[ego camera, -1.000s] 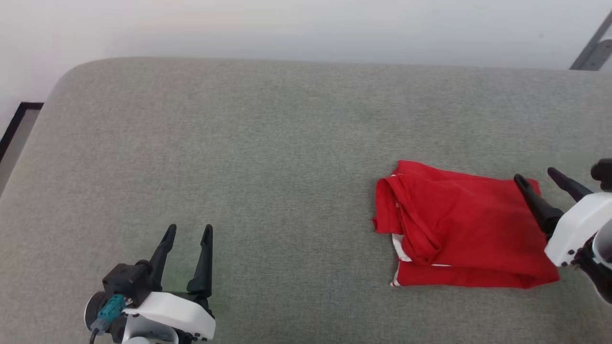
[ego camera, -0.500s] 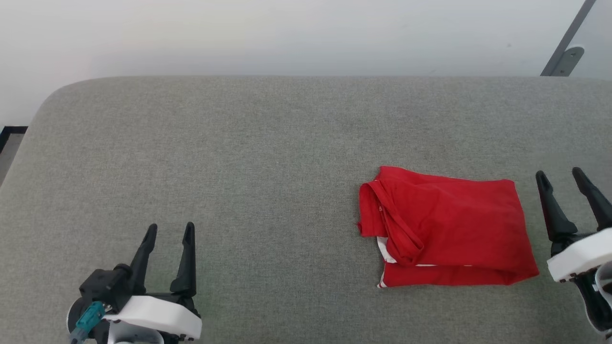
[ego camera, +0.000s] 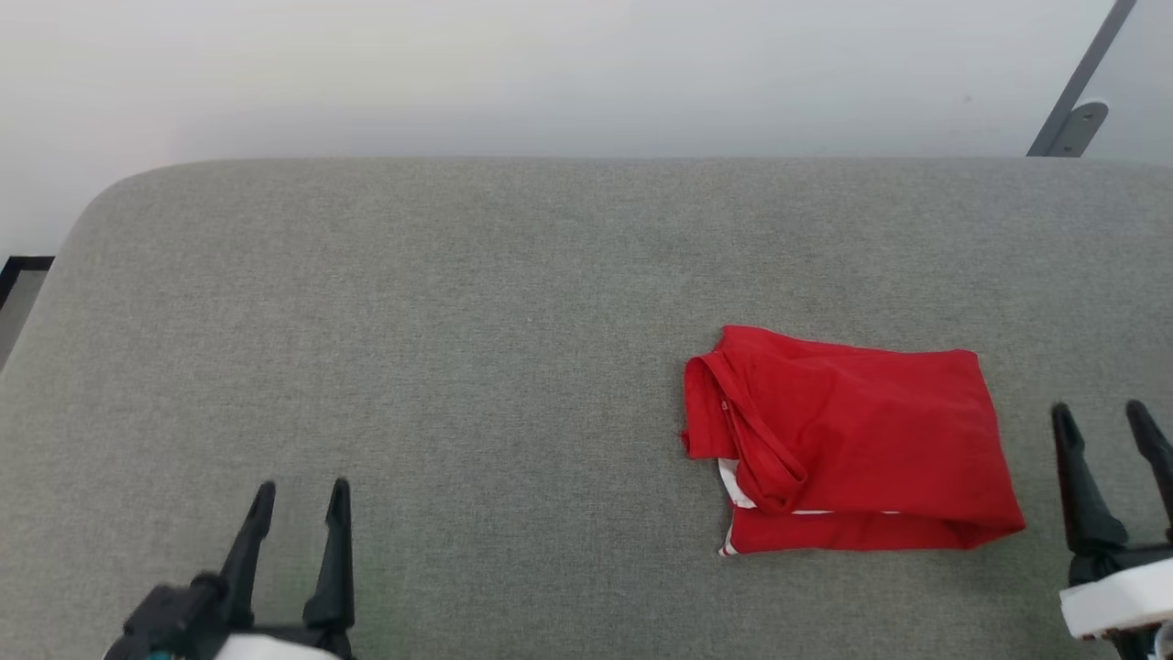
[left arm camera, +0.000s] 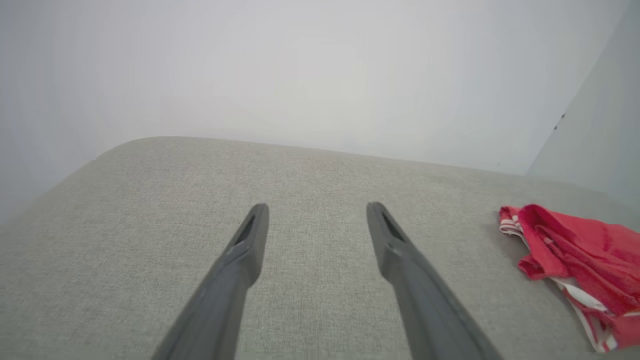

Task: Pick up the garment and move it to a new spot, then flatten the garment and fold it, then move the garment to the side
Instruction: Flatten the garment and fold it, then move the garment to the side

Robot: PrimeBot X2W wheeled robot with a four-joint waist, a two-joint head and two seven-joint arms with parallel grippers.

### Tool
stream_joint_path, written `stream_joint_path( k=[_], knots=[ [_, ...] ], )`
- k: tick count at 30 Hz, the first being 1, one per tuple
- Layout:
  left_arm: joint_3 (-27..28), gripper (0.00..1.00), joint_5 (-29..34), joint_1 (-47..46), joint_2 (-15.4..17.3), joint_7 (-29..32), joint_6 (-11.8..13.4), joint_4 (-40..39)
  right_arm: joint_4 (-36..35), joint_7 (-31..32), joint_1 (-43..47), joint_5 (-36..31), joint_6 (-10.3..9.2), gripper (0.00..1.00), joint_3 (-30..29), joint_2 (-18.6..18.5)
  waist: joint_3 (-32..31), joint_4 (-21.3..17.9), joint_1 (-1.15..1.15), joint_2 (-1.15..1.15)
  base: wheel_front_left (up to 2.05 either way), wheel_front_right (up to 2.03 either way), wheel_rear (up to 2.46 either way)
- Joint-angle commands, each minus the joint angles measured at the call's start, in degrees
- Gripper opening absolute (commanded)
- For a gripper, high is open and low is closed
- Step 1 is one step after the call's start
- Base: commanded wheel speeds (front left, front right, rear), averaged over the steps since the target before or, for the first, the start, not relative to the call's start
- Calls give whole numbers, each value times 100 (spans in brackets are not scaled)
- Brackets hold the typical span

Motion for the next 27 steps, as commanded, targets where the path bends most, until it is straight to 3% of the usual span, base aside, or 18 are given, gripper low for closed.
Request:
stream_joint_path(
  k=[1, 10, 18, 27],
  knots=[
    [41, 100, 88, 145, -25, -30, 15, -60, -78, -12, 97, -25, -1, 100, -66, 29, -19, -21, 0, 0, 0, 0, 0],
    [155, 100, 231, 590, -165, -30, 15, -377, -436, 180, 439, -132, -1, 100, -376, 157, -27, 12, 0, 0, 0, 0, 0],
    [62, 100, 268, 433, -238, -30, 15, -391, -568, 517, 337, -116, 0, 100, -249, 72, 40, 53, 0, 0, 0, 0, 0],
    [-326, 100, 86, -285, 19, -30, 14, -177, -179, 2606, -633, 220, 0, 100, 205, -900, 510, 56, 0, 0, 0, 0, 0]
  ],
)
